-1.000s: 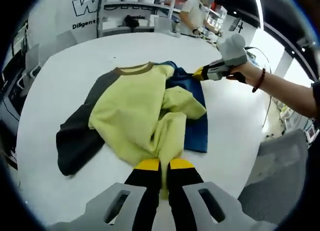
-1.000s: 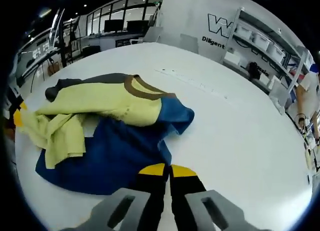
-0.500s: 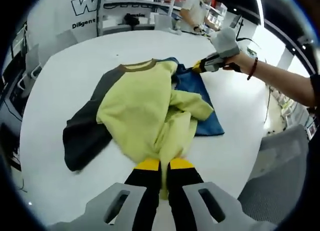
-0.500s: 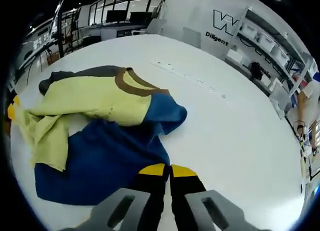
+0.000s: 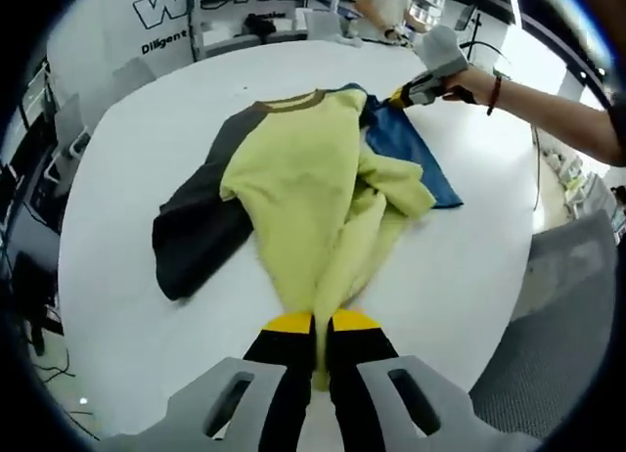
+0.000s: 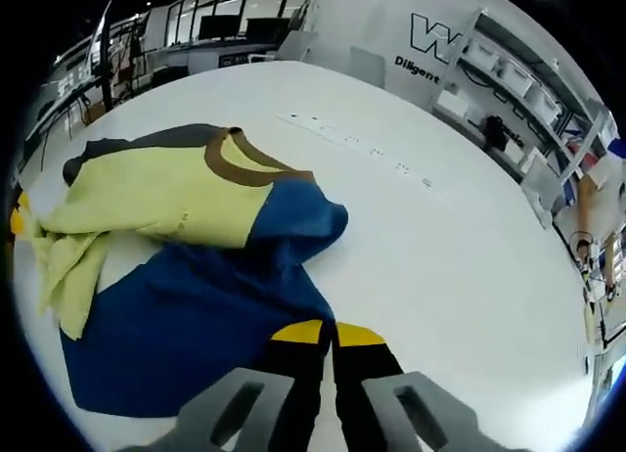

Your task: Fold the garment on the visible template until the final outline fits inside the template.

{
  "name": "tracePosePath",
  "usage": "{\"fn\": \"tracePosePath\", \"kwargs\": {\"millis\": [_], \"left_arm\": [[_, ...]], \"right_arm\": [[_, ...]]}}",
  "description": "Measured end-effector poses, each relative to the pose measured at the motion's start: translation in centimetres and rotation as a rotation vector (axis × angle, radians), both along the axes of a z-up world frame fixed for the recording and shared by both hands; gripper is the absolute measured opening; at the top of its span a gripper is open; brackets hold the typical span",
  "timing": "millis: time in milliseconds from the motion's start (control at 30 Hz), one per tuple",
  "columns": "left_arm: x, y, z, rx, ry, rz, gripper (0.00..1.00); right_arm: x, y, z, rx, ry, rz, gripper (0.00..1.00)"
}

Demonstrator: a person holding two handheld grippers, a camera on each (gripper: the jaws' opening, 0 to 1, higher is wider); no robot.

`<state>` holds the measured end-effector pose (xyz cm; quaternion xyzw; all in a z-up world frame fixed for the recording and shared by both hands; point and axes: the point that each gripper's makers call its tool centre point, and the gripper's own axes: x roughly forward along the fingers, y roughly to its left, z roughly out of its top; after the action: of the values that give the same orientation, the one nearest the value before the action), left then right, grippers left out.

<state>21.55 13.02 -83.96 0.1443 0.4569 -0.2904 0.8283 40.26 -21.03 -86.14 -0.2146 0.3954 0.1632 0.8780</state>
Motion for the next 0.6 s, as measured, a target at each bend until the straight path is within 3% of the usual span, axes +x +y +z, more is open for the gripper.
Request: {"fn": "tracePosePath", "kwargs": {"millis": [300,400,433,600], "left_arm": [[0.1,0.2,-0.2,-0.004,-0.007,-0.003,0.05],[0.0,-0.1,-0.3,-0.002,-0.003,-0.009,0.05],[-0.1,-0.2,-0.4,-0.002,-0.003,-0.013,0.05],[-0.1,-0.4,-0.4,-0.006,-0.002,-0.019,0.05]], "right_arm": [[0.3,-0.3,-0.4,0.033,0.004,-0.04,0.0],[0.4,0.1,-0.1,0.119,-0.016,-0.093,0.0],[0.2,0.3,0.4,0.196,-0.026,-0.147,0.0],[-1.5,1.4,1.7,0.29,-0.059,-0.178,0.2]]}}
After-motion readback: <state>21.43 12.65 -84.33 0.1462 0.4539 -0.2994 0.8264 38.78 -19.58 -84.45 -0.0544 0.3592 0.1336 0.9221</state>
